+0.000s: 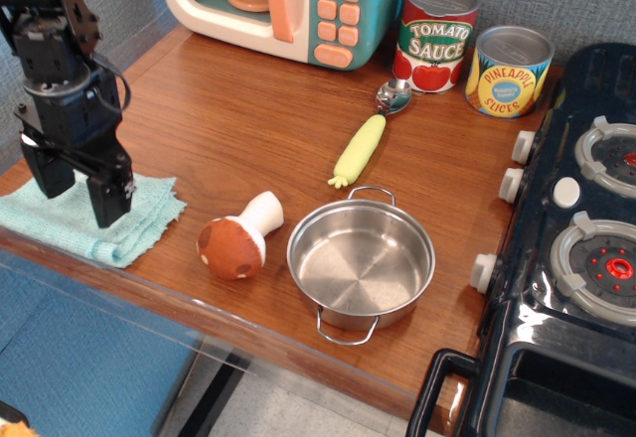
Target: Move the blue towel to the left of the yellow spoon
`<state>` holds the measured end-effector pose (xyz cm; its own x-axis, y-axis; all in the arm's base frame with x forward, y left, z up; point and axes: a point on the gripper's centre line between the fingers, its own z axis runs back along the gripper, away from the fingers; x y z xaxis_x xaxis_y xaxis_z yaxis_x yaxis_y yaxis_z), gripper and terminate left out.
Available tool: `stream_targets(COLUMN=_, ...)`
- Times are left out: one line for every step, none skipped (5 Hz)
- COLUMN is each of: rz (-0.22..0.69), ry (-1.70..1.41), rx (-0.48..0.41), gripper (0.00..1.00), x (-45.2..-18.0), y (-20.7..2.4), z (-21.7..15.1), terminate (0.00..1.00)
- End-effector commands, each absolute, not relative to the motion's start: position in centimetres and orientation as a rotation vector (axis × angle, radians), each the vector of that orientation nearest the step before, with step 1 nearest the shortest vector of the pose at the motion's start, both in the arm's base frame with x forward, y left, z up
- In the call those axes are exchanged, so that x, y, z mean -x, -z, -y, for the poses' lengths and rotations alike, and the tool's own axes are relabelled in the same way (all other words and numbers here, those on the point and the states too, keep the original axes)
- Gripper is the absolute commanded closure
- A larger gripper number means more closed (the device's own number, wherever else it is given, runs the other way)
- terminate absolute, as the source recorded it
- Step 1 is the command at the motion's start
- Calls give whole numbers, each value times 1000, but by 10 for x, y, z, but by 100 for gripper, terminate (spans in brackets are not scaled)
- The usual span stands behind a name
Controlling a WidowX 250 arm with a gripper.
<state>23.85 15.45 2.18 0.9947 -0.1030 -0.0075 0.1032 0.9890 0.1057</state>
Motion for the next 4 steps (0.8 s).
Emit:
stream_targets(rz=-37, ry=121, rx=-134, gripper=0, x=-254, y=-5, z=-161, terminate=0)
stream_targets(rz=-45, ry=118, rx=-110, gripper=0, x=-272, y=4, z=-165, terminate=0)
stream_targets(rz=18, ry=93, rx=-59, gripper=0, x=-307, y=1, z=-171, terminate=0)
stream_targets(rz=63, ry=104, rx=-33, gripper=0, x=-347, y=-6, z=-162, terminate=0)
